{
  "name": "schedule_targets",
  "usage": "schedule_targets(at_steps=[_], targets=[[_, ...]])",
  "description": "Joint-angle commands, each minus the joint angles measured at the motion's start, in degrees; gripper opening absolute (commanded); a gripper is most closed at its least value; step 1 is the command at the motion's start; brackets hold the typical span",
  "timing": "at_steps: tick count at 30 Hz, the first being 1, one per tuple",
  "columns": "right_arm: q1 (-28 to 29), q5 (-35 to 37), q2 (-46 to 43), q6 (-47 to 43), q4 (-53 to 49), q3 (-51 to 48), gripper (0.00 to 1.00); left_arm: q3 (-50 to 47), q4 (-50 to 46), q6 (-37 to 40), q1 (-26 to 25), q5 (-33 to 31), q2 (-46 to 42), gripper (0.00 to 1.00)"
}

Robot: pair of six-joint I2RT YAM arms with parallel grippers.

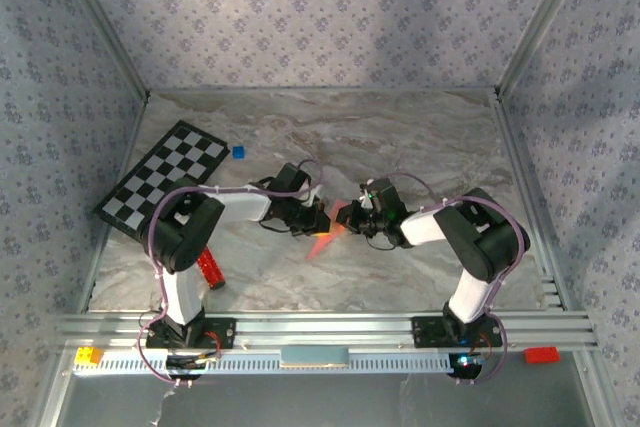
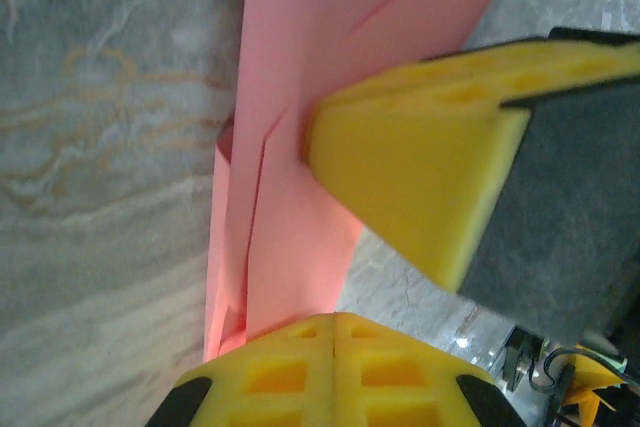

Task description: Fold a paper plane with a square sheet of paper (pick it up from the middle)

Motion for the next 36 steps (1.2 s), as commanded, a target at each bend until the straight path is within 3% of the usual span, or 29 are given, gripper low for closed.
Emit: schedule_targets(at_steps=[1,13,22,36], targets=[[0.4,2.0,0.1,0.7,-5.0,-1.8,0.05,1.6,-1.9,0.5,-0.3,-3.3,1.4,0.0],[-2.1,-0.2,-2.5,-2.1,-5.9,0.2,0.07,-3.6,-8.1,2.4,-0.5,-10.2,4.4,0.0],[-2.0,-3.8,-6.2,-9.5,-10.8,2.8,0.07,-4.0,-8.3,2.5,-0.5,-10.0,4.6,0.0],[-8.1,-0.4,-0.9,-7.7,-11.3,1.5,0.05,-4.8,-8.8,3.3,0.0,-9.8,4.8,0.0]])
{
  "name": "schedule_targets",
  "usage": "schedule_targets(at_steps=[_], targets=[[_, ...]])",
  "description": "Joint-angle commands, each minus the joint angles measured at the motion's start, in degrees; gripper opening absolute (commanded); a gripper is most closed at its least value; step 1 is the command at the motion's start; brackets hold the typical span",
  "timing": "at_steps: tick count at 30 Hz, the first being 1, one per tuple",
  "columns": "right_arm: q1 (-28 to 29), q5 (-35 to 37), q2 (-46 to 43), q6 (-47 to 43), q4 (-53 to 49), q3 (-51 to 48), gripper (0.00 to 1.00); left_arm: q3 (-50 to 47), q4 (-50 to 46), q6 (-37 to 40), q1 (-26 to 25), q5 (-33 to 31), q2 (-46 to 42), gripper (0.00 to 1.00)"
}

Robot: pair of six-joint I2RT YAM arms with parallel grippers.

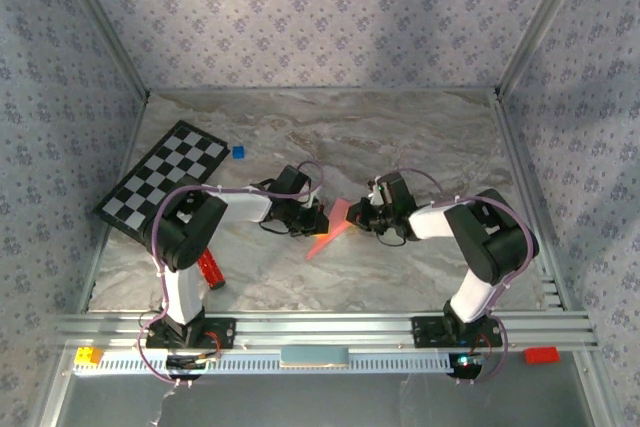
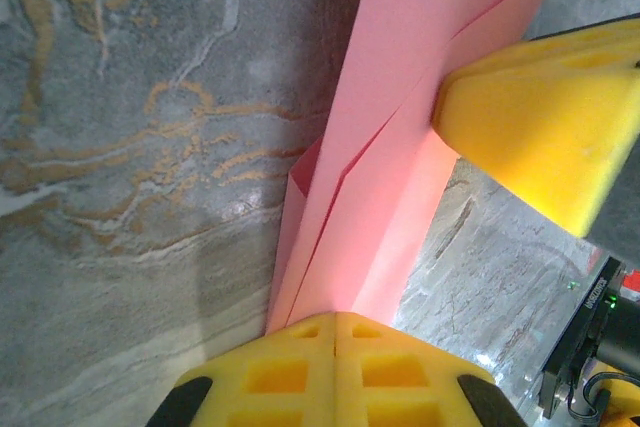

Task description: Fold a paper plane with a square sheet of paper (pick it up from the middle)

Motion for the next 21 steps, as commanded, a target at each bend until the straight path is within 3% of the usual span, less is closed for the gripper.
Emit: schedule_targets(at_steps=[1,9,15,21], targets=[[-2.6,3.6,1.2,-0.1,-2.6,0.4,0.05,-3.8,-9.1,1.9,0.1,-6.6,3.9,0.0],[-6.5,5.4,0.6,0.0,-6.2,1.8,0.05,-4.9,-8.5,2.0,0.1,-6.7,4.1,0.0],[-9.9,4.1,0.2,1.6,-2.5,0.4,0.05,-5.2,-8.0,1.6,0.1,-6.5,4.2,0.0],[-8.1,2.7,-7.3,-0.9,-4.8,1.8,0.07,-5.3,-7.2,0.7,0.1,-6.1,3.9,0.0]])
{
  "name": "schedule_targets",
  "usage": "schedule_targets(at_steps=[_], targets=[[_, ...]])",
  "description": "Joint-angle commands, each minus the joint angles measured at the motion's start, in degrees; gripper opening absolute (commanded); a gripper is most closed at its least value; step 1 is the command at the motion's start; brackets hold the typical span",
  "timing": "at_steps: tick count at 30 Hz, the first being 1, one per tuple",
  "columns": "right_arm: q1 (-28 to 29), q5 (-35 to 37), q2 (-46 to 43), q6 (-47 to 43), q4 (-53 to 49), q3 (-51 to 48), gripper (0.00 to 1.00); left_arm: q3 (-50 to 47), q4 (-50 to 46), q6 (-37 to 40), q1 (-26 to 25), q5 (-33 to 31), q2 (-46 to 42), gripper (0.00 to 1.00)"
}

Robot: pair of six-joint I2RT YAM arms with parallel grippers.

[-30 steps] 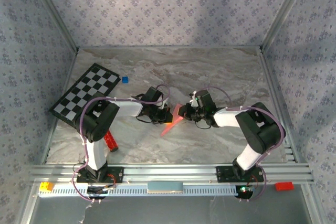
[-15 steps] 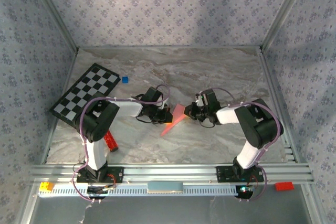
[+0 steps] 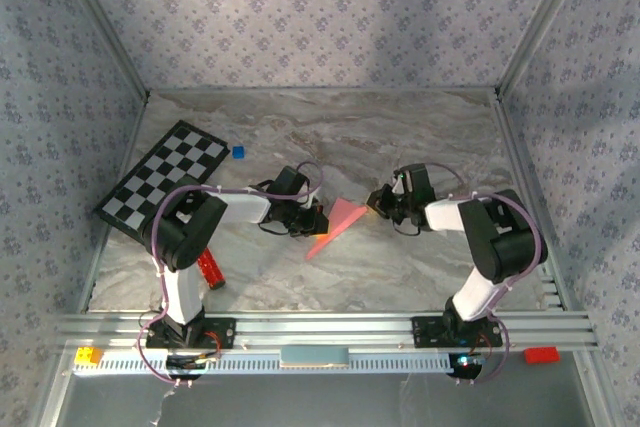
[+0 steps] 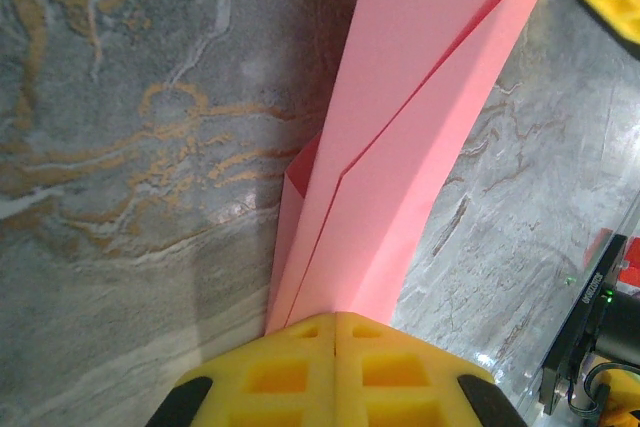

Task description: Fold a paper plane with a square sheet of paper (pick it up from the middle)

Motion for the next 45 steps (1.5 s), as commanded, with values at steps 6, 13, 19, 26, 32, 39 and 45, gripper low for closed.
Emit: schedule_targets(at_steps=[6,13,19,26,32,39,45], targets=[[8.5,2.5,-7.4,-3.3,-4.0,1.3,0.09,-3.7,-9.3,-0.4,-0.2,-6.7,3.2,0.0],[13.2,1.7,-2.7,-1.4,-2.0,2.0,0.08,-3.5,-8.9,-1.4,-0.2,-6.8,2.0,0.0],[14.0,0.5,-0.8,-1.2,-1.1,2.9,0.08,-2.3,-10.1,-1.6,-0.2,-6.1,1.6,0.0],[14.8,-1.1,3.3,-1.4,-1.1,5.3,0.08,-2.8,-9.3,-2.0,-0.2,-6.2,1.2,0.0],[15.0,-1.3,5.4,-0.3,0.4,4.9,0.06,-3.4,-8.2,-2.6,-0.3,-5.7,1.0,0.0],[14.6,0.2,8.0,0.0,0.2,5.1,0.05,-4.2,-7.4,-3.1,-0.3,-5.6,0.8,0.0],[14.5,2.2,9.4,0.8,-0.6,3.8,0.04,-4.6,-7.8,-2.5,-0.3,-4.1,-3.1,0.0]])
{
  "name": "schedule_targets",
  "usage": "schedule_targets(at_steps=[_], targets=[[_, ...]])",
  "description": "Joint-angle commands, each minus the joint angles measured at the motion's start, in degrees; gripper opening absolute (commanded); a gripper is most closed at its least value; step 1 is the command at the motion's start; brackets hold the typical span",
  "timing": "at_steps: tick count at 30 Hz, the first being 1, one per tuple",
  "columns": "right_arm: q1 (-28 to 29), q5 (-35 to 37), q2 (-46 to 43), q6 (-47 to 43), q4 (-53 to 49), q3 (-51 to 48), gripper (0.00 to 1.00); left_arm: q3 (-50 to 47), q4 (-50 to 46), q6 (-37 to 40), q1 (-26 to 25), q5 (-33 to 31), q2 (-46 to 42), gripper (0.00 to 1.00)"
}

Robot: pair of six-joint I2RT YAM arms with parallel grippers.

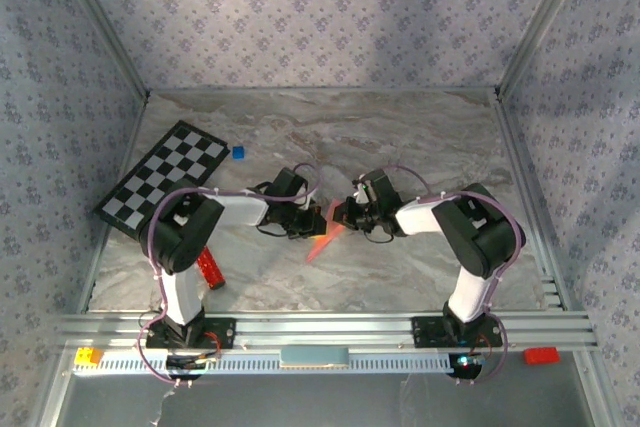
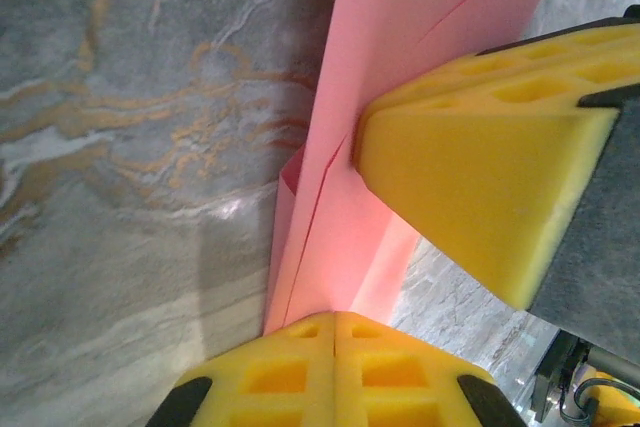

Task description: Fold a paper plane with a square sheet of paper (pick it up from the middle)

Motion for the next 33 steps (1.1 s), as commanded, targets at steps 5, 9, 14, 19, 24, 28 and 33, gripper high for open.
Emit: schedule_targets(at_steps=[5,9,14,19,24,28,33], targets=[[0.0,2.8,2.8,0.0,-2.8,-1.3,0.03,-1.1,-9.0,0.3,-0.4,-1.3,-7.8,0.02],[-0.1,3.2,2.1,-0.2,-3.3,-1.9,0.03,1.3,-8.6,-0.1,-1.4,1.5,-9.5,0.03],[0.0,3.4,1.8,-0.1,-3.3,-2.2,0.03,3.3,-8.5,0.3,-2.4,3.1,-6.3,0.04],[0.0,3.7,1.3,-0.2,-3.6,-2.5,0.03,3.7,-8.8,1.4,-3.1,2.7,-2.5,0.04],[-0.1,4.1,1.5,-0.5,-3.6,-3.1,0.03,-0.3,-8.3,1.2,-3.2,1.1,-0.3,0.03],[-0.2,4.3,1.6,-0.8,-3.6,-3.7,0.03,-5.0,-7.9,0.3,-3.5,1.5,-1.6,0.03],[-0.8,4.1,2.4,-0.9,-3.0,-4.4,0.03,-10.7,-8.3,0.0,-3.8,1.7,-4.6,0.02]])
